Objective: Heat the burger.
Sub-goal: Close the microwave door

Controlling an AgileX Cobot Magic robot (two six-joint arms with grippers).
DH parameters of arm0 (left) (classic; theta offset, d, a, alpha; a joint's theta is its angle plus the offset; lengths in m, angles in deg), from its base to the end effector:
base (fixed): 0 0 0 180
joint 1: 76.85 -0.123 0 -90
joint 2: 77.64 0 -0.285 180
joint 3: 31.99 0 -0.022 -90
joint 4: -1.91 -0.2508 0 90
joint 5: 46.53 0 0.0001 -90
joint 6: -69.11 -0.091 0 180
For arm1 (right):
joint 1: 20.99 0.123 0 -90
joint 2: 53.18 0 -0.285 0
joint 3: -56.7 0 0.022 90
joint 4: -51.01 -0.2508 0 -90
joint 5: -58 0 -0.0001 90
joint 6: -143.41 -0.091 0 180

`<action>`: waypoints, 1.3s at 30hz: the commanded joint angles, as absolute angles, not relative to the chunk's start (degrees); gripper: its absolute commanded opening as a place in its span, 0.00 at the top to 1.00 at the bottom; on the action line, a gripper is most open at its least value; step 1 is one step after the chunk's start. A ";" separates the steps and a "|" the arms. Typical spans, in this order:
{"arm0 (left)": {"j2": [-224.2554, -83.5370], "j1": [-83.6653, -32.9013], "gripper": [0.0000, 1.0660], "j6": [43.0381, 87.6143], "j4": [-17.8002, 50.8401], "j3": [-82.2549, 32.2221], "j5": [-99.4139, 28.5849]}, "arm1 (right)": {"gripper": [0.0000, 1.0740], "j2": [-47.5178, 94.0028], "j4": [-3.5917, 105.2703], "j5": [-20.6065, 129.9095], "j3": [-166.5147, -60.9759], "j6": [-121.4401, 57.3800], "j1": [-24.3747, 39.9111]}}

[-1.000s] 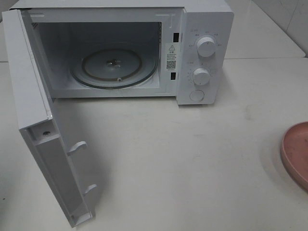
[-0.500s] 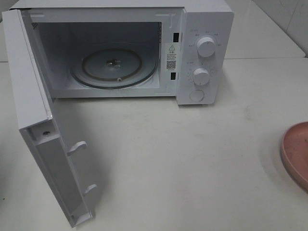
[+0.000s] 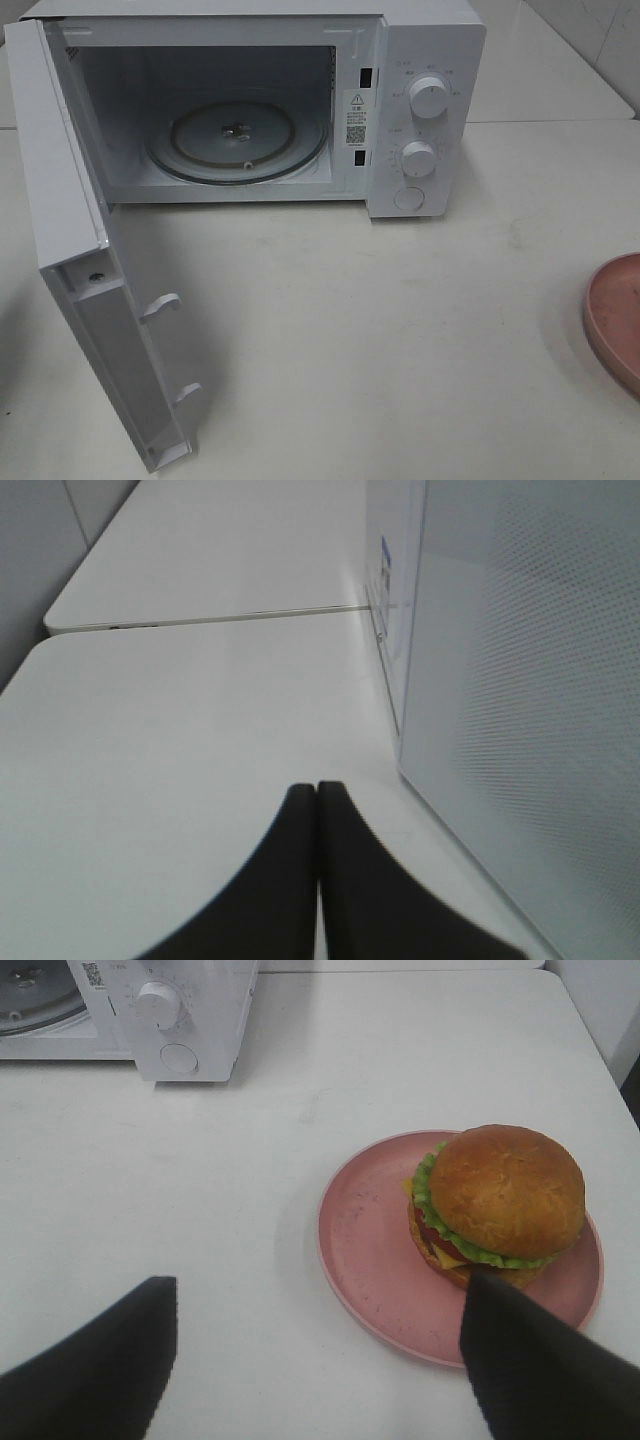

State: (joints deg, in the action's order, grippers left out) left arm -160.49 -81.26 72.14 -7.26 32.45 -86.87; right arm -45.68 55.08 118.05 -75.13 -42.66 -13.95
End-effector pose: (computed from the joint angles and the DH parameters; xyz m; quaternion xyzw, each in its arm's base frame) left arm 0.2051 0.0064 0.1796 0.0276 0.8045 0.0018 0.5933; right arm -0.0053 -0.0063 0.2804 -0.0058 0.8462 0.0254 0.5322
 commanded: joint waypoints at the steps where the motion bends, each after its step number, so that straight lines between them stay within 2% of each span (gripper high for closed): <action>1: -162.32 -80.92 1.00 75.87 -11.21 32.39 -92.02 | 0.30 -47.17 54.96 117.53 -75.19 -42.26 -14.29; 3: -164.78 -80.92 1.00 78.79 -17.11 31.71 -95.98 | 0.30 -47.17 54.96 117.53 -75.19 -42.26 -14.29; 4: -164.78 -80.92 1.00 78.79 -17.11 31.71 -95.98 | 0.30 -47.17 54.96 117.53 -75.19 -42.26 -14.29; 6: -167.65 -80.92 1.00 80.39 -21.41 30.68 -99.87 | 0.30 -47.17 54.96 117.53 -75.19 -42.26 -14.29; 12: -172.17 -79.83 1.00 83.09 -22.27 28.78 -103.54 | 0.30 -47.17 54.96 117.53 -75.19 -42.26 -14.29; 17: -177.10 -73.01 1.00 81.66 -21.30 25.29 -103.54 | 0.30 -47.17 54.96 117.53 -75.19 -42.26 -14.29; 18: -177.10 -73.01 1.00 81.66 -21.30 25.29 -103.54 | 0.30 -47.17 54.96 117.53 -75.19 -42.26 -14.29; 22: -179.51 -67.28 1.00 79.25 -16.43 22.77 -103.54 | 0.30 -47.17 54.96 117.53 -75.19 -42.20 -14.29; 24: -179.97 -66.19 1.00 79.25 -15.51 22.25 -103.54 | 0.30 -47.17 54.96 117.53 -75.19 -42.20 -14.29; 27: -181.28 -62.01 1.00 79.08 -9.89 20.25 -103.31 | 0.30 -47.17 54.96 117.53 -75.19 -42.20 -14.29; 32: -182.95 -58.23 1.00 77.87 -6.17 17.73 -102.97 | 0.30 -47.17 54.96 117.53 -75.19 -42.20 -14.29; 34: -184.66 -54.90 1.00 77.64 -2.04 15.03 -101.88 | 0.30 -47.17 54.96 117.53 -75.19 -42.20 -14.29; 37: -185.01 -54.04 1.00 77.07 -0.61 14.35 -101.30 | 0.30 -47.17 54.96 117.53 -75.19 -42.20 -14.29; 39: -186.04 -51.47 1.00 74.32 3.17 12.23 -99.59 | 0.30 -47.17 54.96 117.53 -75.19 -42.20 -14.29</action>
